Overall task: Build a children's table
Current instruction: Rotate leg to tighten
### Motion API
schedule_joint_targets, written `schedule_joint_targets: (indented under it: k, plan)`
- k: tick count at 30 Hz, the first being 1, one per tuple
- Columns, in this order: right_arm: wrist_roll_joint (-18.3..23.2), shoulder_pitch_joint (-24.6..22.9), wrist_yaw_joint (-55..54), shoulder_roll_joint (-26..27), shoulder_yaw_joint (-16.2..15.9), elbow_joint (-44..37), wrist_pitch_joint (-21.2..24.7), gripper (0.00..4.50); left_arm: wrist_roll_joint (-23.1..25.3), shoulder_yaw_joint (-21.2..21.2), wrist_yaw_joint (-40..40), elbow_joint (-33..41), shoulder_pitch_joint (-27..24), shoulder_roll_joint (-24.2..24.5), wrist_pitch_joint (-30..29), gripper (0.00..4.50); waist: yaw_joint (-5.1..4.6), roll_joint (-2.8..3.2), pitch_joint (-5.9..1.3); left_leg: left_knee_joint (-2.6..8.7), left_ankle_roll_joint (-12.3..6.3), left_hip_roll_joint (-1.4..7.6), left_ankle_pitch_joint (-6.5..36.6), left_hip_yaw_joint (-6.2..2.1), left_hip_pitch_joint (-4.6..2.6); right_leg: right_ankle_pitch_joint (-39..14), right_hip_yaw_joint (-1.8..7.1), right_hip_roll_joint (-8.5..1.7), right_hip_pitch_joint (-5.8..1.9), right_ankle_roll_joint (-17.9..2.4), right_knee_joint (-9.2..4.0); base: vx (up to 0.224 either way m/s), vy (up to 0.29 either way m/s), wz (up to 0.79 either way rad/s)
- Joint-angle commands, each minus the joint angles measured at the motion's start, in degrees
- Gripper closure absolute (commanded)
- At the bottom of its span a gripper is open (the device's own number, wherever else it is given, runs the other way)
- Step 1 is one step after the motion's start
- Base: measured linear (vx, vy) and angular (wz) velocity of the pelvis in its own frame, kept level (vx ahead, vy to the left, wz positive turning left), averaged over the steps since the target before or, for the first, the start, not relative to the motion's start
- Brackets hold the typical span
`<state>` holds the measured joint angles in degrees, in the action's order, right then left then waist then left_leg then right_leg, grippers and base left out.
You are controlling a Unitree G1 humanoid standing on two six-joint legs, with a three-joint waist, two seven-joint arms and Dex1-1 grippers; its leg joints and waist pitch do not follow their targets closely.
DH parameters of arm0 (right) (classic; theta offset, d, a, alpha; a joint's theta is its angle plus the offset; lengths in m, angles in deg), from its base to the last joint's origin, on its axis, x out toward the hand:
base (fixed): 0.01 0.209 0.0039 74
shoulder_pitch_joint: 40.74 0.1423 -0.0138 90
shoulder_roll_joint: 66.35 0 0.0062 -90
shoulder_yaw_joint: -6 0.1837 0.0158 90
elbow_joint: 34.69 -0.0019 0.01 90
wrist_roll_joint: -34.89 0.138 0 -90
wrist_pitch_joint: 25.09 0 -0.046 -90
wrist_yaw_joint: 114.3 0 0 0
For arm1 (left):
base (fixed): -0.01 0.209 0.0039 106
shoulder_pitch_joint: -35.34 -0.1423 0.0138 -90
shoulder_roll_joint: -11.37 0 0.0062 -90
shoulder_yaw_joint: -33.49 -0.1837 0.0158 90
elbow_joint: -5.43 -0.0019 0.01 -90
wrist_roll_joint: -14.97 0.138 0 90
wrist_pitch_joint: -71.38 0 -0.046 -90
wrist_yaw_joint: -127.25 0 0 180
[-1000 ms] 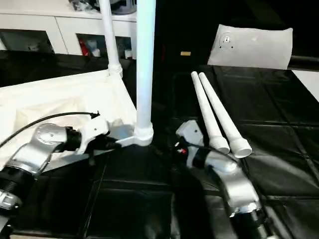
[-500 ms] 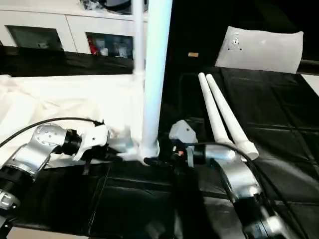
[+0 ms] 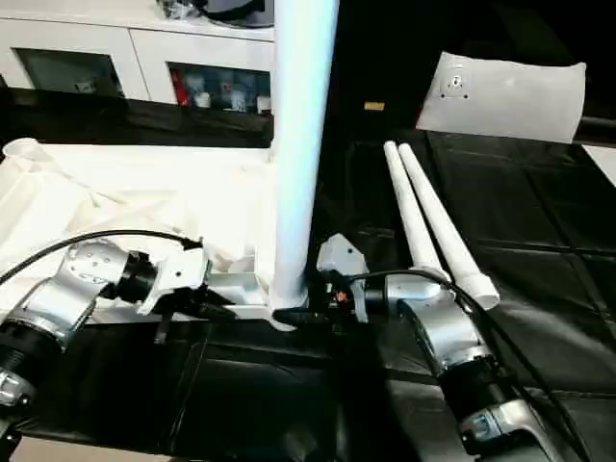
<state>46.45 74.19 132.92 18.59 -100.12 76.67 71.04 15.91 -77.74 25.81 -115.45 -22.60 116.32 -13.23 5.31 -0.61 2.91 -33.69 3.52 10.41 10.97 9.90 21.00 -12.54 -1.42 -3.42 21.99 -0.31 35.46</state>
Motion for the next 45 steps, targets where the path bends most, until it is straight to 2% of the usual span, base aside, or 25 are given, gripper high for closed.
schedule_joint_targets:
  k: [1,3,11,12,13,15,16,17,19,20,21,26,27,28,30,32,33,35,37,39,41,42,43,44,45]
  plan:
    - [0.4,0.5,1.7,0.0,-0.5,0.7,0.3,1.41,1.4,-2.6,2.4,1.3,-0.6,0.3,0.7,4.5,-0.1,-0.17,-3.62,3.64,-2.88,2.89,6.2,-0.35,-0.83,-0.2,1.95,-4.43,-2.29,-15.1,-3.0,0.0,0.0,0.0]
    - [0.5,0.4,1.8,0.1,-0.6,0.6,0.4,1.64,1.4,-2.6,2.5,1.4,-0.7,0.4,0.6,4.5,-0.06,-0.16,-3.66,3.61,-2.83,2.89,6.1,-0.31,-0.86,0.1,1.96,-4.45,-2.3,-15.1,-2.97,0.0,0.0,0.0]
    - [0.5,-0.2,2.6,0.1,-0.8,0.8,1.7,1.76,1.0,-2.2,2.7,1.9,-1.3,0.6,-0.2,4.5,0.04,0.13,-3.68,3.6,-2.6,3.0,6.3,-0.25,-0.92,0.7,1.69,-4.43,-2.26,-15.5,-2.94,0.0,0.0,0.0]
    - [0.6,-0.3,2.6,0.2,-0.7,0.9,1.8,1.76,0.9,-2.1,2.8,1.9,-1.4,0.6,-0.3,4.5,0.01,0.27,-3.67,3.64,-2.24,3.02,6.9,-0.24,-0.98,0.2,1.65,-4.41,-2.26,-15.5,-3.02,0.0,0.0,0.0]
    - [0.7,-0.7,1.6,0.7,-0.3,1.4,2.9,1.76,0.1,-1.9,3.2,2.5,-1.9,0.5,-1.3,4.5,0.05,0.77,-3.68,3.66,-1.8,3.05,7.2,-0.32,-0.99,0.3,1.65,-4.46,-2.27,-15.6,-2.97,0.0,0.0,0.0]
    - [0.8,-0.8,1.2,0.9,-0.1,1.6,3.4,1.76,-0.1,-1.8,3.4,2.8,-2.1,0.5,-1.6,4.5,0.02,0.48,-3.73,3.66,-1.59,2.99,7.3,-0.29,-0.93,0.9,1.58,-4.38,-2.42,-15.7,-2.9,0.0,0.0,0.0]
    - [0.7,-0.9,0.4,1.2,0.2,2.0,3.4,1.76,-0.6,-1.6,3.6,3.3,-2.3,0.5,-2.1,4.5,0.08,1.12,-3.77,3.66,-1.4,2.98,7.4,-0.39,-0.94,1.0,1.57,-4.45,-2.4,-15.8,-2.87,0.0,0.0,0.0]
    - [0.7,-1.0,0.2,1.3,0.2,2.0,3.6,1.76,-0.7,-1.6,3.7,3.4,-2.4,0.5,-2.2,4.5,-0.09,0.74,-3.78,3.65,-1.24,3.0,7.4,-0.32,-0.9,1.7,1.54,-4.39,-2.42,-16.0,-2.93,0.0,0.0,0.0]
    - [1.0,-1.2,-1.4,2.1,0.8,2.2,5.2,1.76,-1.3,-1.4,4.2,4.4,-2.9,0.7,-3.0,4.5,-0.06,1.09,-3.83,3.69,-1.15,2.99,7.3,-0.42,-0.88,2.4,1.44,-4.32,-2.49,-16.1,-2.77,0.0,0.0,0.0]
    - [1.0,-1.6,-2.1,2.4,0.9,2.3,6.0,1.76,-1.7,-1.2,4.5,5.0,-3.2,0.9,-3.5,4.5,-0.09,1.47,-3.79,3.73,-1.0,2.99,7.6,-0.47,-0.9,2.3,1.41,-4.32,-2.45,-16.1,-2.81,0.0,0.0,0.0]
    - [1.0,-1.7,-2.3,2.6,0.9,2.2,6.3,1.76,-1.9,-1.2,4.6,5.2,-3.3,1.0,-3.7,4.5,-0.25,1.14,-3.75,3.78,-0.75,2.97,8.2,-0.43,-0.88,2.0,1.4,-4.22,-2.51,-16.1,-2.91,0.0,0.0,0.0]
    - [0.2,-2.7,-2.8,2.9,0.2,2.2,5.7,1.76,-2.1,-1.0,4.3,6.1,-3.9,1.1,-4.5,4.5,-0.29,1.15,-3.73,3.86,-0.07,2.98,9.4,-0.44,-0.98,0.2,1.51,-4.34,-2.48,-15.8,-3.07,0.0,0.0,0.0]
    - [0.1,-2.9,-3.0,3.0,0.1,2.1,6.0,1.76,-2.4,-0.6,3.7,6.5,-4.1,0.9,-5.1,4.5,-0.34,0.96,-3.7,3.91,-0.1,3.02,9.2,-0.46,-0.96,0.4,1.52,-4.32,-2.51,-15.7,-3.05,0.0,0.0,0.0]
    - [0.0,-3.1,-3.9,3.3,0.3,2.1,6.2,1.76,-2.4,-0.3,2.6,6.9,-4.3,0.6,-5.6,4.5,-0.3,1.11,-3.7,3.9,-0.16,3.03,9.0,-0.48,-0.97,0.6,1.51,-4.34,-2.44,-15.7,-2.99,0.0,0.0,0.0]
    - [-0.8,-3.4,-6.1,3.7,0.6,2.2,6.1,1.76,-2.5,0.7,0.0,7.3,-4.6,-0.4,-6.7,4.5,-0.48,1.0,-3.62,3.95,-0.08,3.02,9.3,-0.43,-0.94,0.3,1.55,-4.37,-2.42,-15.8,-3.08,0.0,0.0,0.0]
    - [-1.2,-3.6,-7.3,3.9,0.8,2.1,6.1,1.76,-2.6,1.3,-1.4,7.7,-4.8,-0.9,-7.3,4.5,-0.56,1.01,-3.38,4.09,0.36,2.94,11.3,-0.5,-1.02,-3.1,1.61,-4.41,-2.26,-15.4,-3.47,0.0,0.0,0.0]
    - [-1.9,-4.3,-9.8,4.4,1.2,2.0,5.7,1.76,-2.6,2.2,-4.1,7.8,-4.9,-2.1,-8.0,4.5,-0.67,0.83,-3.18,4.24,0.82,2.97,13.2,-0.44,-1.12,-6.5,1.73,-4.43,-2.1,-14.7,-3.82,0.0,0.0,0.0]
    - [-1.9,-6.9,-18.4,7.6,4.0,1.2,6.7,1.76,-2.4,4.1,-11.4,9.3,-5.8,-5.4,-11.2,4.5,-0.6,0.8,-2.82,4.5,1.69,3.05,15.7,-0.59,-1.46,-12.3,1.87,-4.65,-1.71,-13.6,-4.39,0.0,0.0,0.0]
    - [-1.9,-7.8,-22.1,9.3,5.1,0.9,7.1,1.77,-2.7,5.0,-14.4,10.3,-6.2,-7.0,-13.6,4.5,-1.05,0.57,-2.32,5.12,3.0,2.96,19.4,-1.09,-1.38,-21.5,1.74,-4.83,-1.77,-10.8,-5.06,0.0,0.0,0.0]
    - [-2.0,-8.6,-28.0,12.2,6.7,1.0,7.9,1.77,-3.0,6.1,-18.5,12.2,-6.8,-9.6,-17.4,4.5,-1.59,0.39,-2.28,5.07,3.31,2.95,21.8,-1.18,-1.82,-26.3,1.88,-4.99,-1.18,-9.4,-5.57,0.0,0.0,0.0]
    - [-2.0,-8.7,-30.0,13.3,7.3,1.2,8.3,1.77,-2.9,6.5,-19.9,13.0,-6.9,-10.5,-18.6,4.5,-1.82,0.45,-2.32,4.9,2.89,2.76,21.7,-1.24,-1.91,-28.1,1.99,-5.04,-0.99,-8.5,-6.05,0.0,0.0,0.0]
    - [-1.7,-7.8,-38.3,18.1,9.7,3.2,8.7,1.77,-1.7,6.8,-25.5,15.4,-7.1,-14.6,-22.6,4.5,-2.13,0.39,-2.33,5.08,2.82,2.8,20.8,-1.31,-1.46,-27.5,1.96,-4.9,-1.23,-8.1,-5.9,0.0,0.0,0.0]
    - [-1.6,-7.2,-41.8,20.1,10.7,4.4,8.7,1.77,-1.3,6.9,-27.6,16.5,-7.0,-16.4,-24.5,4.5,-2.31,0.58,-2.22,5.13,3.06,2.81,21.0,-1.28,-1.62,-27.4,1.95,-4.85,-0.78,-8.2,-6.06,0.0,0.0,0.0]
    - [-1.6,-6.8,-44.0,21.4,11.3,5.0,8.6,1.77,-1.2,6.9,-29.1,17.3,-7.1,-17.6,-25.9,4.5,-2.44,0.5,-2.33,5.03,3.14,2.73,21.0,-1.29,-1.64,-27.6,1.92,-4.88,-0.8,-8.1,-6.06,0.0,0.0,0.0]
    - [-1.6,-6.8,-44.0,21.4,11.3,5.0,8.6,1.77,-1.2,6.9,-29.1,17.3,-7.1,-17.6,-25.9,4.5,-2.59,0.53,-2.42,5.19,3.13,2.67,20.2,-1.47,-1.28,-26.6,1.78,-4.81,-1.14,-8.0,-5.95,0.0,0.0,0.0]
